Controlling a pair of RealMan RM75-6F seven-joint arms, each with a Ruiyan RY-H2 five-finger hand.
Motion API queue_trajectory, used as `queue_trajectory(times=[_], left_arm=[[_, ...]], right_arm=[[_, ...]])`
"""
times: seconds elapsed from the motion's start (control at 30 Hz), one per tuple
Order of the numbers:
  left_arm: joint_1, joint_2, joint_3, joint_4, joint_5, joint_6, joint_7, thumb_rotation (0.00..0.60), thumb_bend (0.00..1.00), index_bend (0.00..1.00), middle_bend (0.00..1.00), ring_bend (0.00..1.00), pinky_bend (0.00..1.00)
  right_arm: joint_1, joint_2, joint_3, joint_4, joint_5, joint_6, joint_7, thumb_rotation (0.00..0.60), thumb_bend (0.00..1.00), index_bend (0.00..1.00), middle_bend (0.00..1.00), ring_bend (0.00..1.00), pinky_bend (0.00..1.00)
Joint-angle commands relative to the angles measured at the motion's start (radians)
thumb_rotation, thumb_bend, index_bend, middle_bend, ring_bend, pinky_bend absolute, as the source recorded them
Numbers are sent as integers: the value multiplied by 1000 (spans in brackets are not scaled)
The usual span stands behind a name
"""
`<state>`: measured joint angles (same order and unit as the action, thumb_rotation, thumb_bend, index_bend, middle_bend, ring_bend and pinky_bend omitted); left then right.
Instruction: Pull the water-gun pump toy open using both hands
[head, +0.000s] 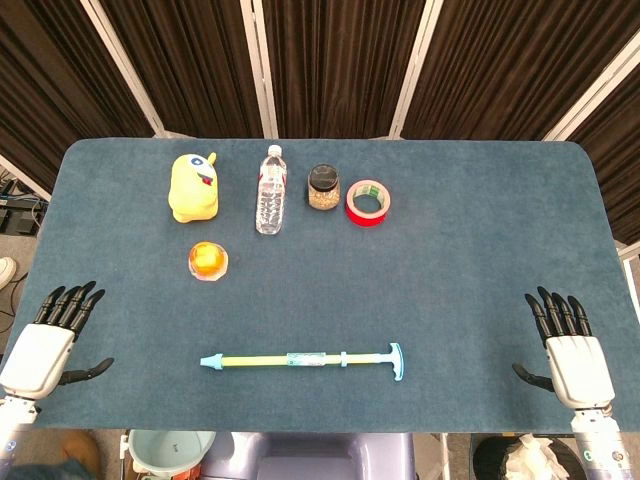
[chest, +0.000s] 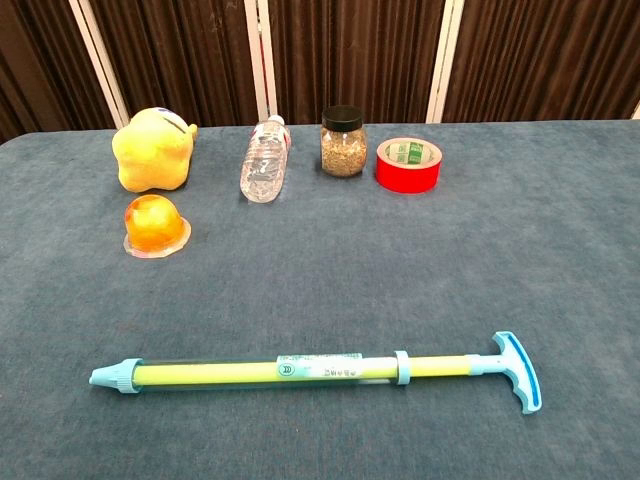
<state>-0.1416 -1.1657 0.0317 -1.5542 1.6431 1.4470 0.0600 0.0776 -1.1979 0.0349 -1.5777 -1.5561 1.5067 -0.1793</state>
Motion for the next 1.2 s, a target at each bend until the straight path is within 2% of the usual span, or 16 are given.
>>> queue_trajectory(times=[0.03, 0.2, 0.3, 0.43, 0.5, 0.63, 1.03, 1.1, 1.2], left_arm=[[-9, -3, 2, -4, -10, -21, 16, 600, 149, 47, 0, 41, 22], [-14, -12, 2, -5, -16, -35, 33, 600, 149, 57, 3, 41, 22], [-25, -44, 0, 5, -10, -48, 63, 600, 149, 102, 2, 41, 22], [-55, -118, 15, 36, 48, -74, 107, 600, 153, 363, 30, 41, 23], [-68, -147, 17, 43, 68, -82, 116, 600, 158, 428, 54, 41, 23], [-92, -204, 18, 43, 98, -105, 167, 600, 196, 496, 83, 41, 23], [-159, -350, -9, 48, 93, -214, 396, 600, 244, 526, 88, 41, 32], [-183, -397, -17, 52, 72, -270, 446, 600, 244, 524, 88, 41, 37], [-193, -432, -27, 57, 46, -295, 488, 600, 244, 519, 87, 41, 37]], right_arm=[[-9, 6, -3, -7, -10, 17, 0, 600, 0, 0, 0, 0, 0], [-14, 9, -8, -14, -21, 26, 3, 600, 0, 0, 0, 0, 0], [-14, 11, -11, -14, -25, 22, 6, 600, 0, 0, 0, 0, 0], [-12, 14, -12, -16, -27, 20, 17, 600, 0, 0, 0, 0, 0], [-15, 15, -12, -16, -16, 14, 18, 600, 0, 0, 0, 0, 0], [-16, 18, -15, -19, 7, -9, 13, 600, 0, 0, 0, 0, 0], [6, -1, -15, -16, 44, -78, -29, 600, 0, 0, 0, 0, 0], [14, 5, -11, -26, 55, -96, -18, 600, 0, 0, 0, 0, 0], [19, 13, -9, -28, 58, -103, -6, 600, 0, 0, 0, 0, 0]])
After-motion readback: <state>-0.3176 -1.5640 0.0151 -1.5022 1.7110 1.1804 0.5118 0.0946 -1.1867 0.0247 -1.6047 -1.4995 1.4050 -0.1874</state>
